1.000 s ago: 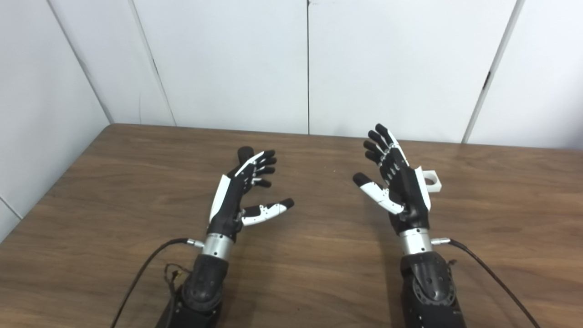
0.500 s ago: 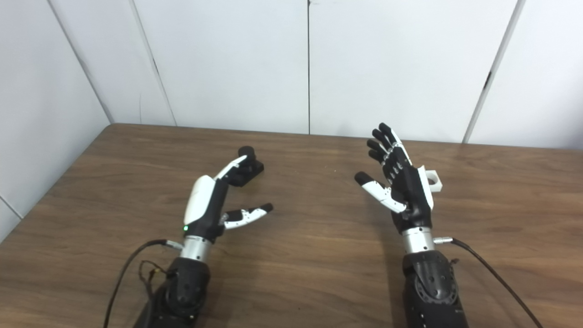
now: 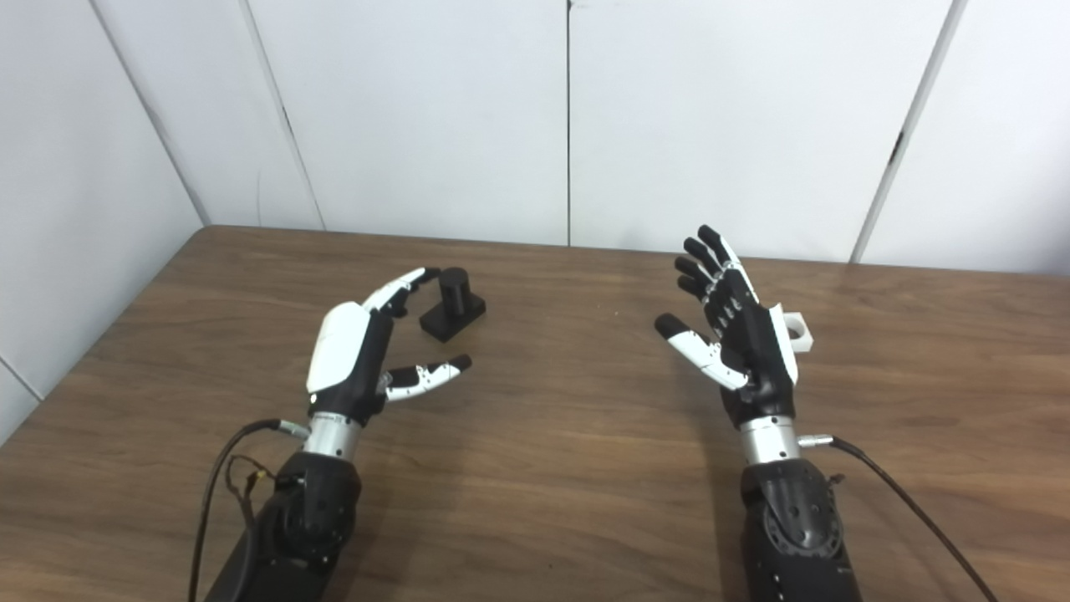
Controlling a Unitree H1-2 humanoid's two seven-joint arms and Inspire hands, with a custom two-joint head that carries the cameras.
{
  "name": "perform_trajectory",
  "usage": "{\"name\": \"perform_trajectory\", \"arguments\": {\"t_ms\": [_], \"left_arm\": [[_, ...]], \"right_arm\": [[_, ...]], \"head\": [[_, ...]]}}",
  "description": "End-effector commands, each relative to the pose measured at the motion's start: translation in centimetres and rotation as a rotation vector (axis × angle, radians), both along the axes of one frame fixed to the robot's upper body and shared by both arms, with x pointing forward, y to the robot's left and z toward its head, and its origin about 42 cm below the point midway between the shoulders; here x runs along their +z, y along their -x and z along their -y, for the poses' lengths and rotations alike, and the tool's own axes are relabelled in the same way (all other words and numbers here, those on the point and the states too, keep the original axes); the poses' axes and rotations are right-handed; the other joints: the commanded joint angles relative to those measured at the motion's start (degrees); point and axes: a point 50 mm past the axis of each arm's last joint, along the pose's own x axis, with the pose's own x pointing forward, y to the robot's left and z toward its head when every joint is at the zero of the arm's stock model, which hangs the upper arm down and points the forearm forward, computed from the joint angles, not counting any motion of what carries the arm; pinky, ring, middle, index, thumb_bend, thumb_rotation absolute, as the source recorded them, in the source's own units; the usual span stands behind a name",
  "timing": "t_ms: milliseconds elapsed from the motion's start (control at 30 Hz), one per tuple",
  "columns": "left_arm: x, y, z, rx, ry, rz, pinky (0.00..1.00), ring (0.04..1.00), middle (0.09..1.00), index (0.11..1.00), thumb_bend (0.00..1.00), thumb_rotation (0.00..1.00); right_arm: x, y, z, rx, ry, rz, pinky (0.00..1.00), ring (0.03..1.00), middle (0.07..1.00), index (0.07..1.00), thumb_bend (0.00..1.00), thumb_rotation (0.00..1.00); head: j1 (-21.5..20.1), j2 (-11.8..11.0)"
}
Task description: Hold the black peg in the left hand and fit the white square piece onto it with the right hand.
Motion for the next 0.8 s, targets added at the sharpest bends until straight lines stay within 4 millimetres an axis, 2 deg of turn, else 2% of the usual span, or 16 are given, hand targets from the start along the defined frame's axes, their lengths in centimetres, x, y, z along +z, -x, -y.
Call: {"name": "perform_trajectory", "arguments": {"t_ms": [0,133,233,400,533,767], "left_arm": [[2.4,-1.7,-0.2,0.040,-0.068,0.070,0.81,0.867,0.874,0.836,0.72,0.30],[2.2,-2.4,-0.4,0.084,-0.116,0.021,0.88,0.898,0.898,0.831,0.77,0.33],[2.0,-3.0,-0.4,0.115,-0.139,-0.013,0.90,0.920,0.917,0.833,0.80,0.35],[1.7,-3.8,-0.4,0.165,-0.154,-0.079,0.99,0.990,0.978,0.848,0.84,0.43],[1.4,-4.5,-0.5,0.193,-0.183,-0.115,1.00,1.000,1.000,0.858,0.87,0.46],[1.0,-5.4,-0.3,0.255,-0.189,-0.147,1.00,1.000,1.000,0.823,0.87,0.51]], "right_arm": [[-8.4,5.0,3.8,-0.065,0.031,-0.258,0.84,0.852,0.894,0.913,0.77,0.45],[-8.3,5.0,3.7,-0.067,0.034,-0.255,0.82,0.853,0.895,0.911,0.77,0.46],[-8.3,4.9,3.7,-0.066,0.026,-0.256,0.81,0.854,0.896,0.909,0.76,0.45],[-8.3,4.9,3.7,-0.066,0.028,-0.254,0.81,0.849,0.897,0.909,0.76,0.44],[-8.3,4.8,3.7,-0.066,0.022,-0.257,0.82,0.855,0.897,0.909,0.76,0.44],[-8.3,4.7,3.2,-0.062,0.016,-0.256,0.81,0.846,0.895,0.903,0.73,0.41]], "head": [[0.05,0.00],[-0.23,-0.10],[-0.36,-0.16],[-0.41,-0.26],[-0.49,-0.38],[-1.46,-0.53]]}}
